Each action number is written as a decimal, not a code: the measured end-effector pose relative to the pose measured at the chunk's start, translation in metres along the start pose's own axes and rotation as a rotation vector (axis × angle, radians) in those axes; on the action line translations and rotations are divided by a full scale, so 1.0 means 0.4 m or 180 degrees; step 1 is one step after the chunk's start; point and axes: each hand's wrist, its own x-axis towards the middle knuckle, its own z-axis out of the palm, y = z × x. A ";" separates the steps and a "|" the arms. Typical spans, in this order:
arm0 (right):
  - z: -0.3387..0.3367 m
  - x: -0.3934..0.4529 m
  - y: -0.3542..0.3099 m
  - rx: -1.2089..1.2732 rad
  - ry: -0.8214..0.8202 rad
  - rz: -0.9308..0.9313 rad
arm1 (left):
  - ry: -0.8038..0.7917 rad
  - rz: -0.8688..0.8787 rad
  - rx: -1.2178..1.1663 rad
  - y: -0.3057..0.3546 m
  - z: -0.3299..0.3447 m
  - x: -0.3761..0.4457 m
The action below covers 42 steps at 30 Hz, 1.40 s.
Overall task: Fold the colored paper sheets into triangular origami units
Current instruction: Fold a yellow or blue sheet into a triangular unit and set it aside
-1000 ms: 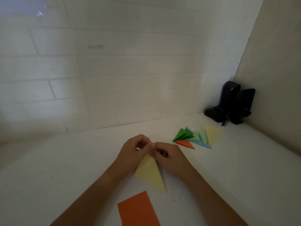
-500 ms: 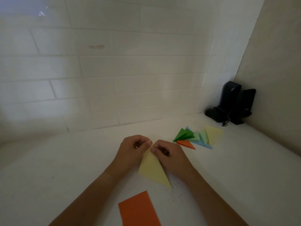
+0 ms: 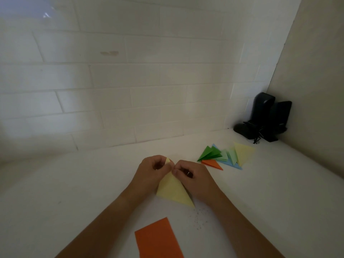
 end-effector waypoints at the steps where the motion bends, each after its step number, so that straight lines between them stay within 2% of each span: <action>1: 0.000 0.001 0.002 0.0034 0.0002 0.0010 | -0.0057 0.0043 0.0033 0.001 0.001 -0.004; 7: 0.004 0.004 0.006 -0.0057 0.0095 -0.0004 | -0.0038 -0.0011 -0.0134 0.014 -0.009 -0.004; 11: 0.002 0.005 0.002 -0.0052 0.0156 -0.0054 | -0.0207 -0.0155 -0.0339 0.010 -0.005 -0.007; 19: 0.002 0.004 0.004 -0.0075 0.0133 0.0086 | 0.0145 -0.0059 -0.0232 -0.005 -0.013 0.002; 24: 0.000 0.008 0.010 -0.0039 0.0221 0.0039 | -0.0272 -0.0106 -0.0278 0.008 -0.003 -0.011; 31: 0.002 0.007 0.007 0.0021 0.0203 0.0101 | 0.0333 -0.0049 -0.0347 -0.003 -0.012 0.002; 42: 0.001 0.009 0.005 -0.0009 0.0253 0.0138 | 0.0663 -0.0124 -0.0513 0.007 -0.015 0.000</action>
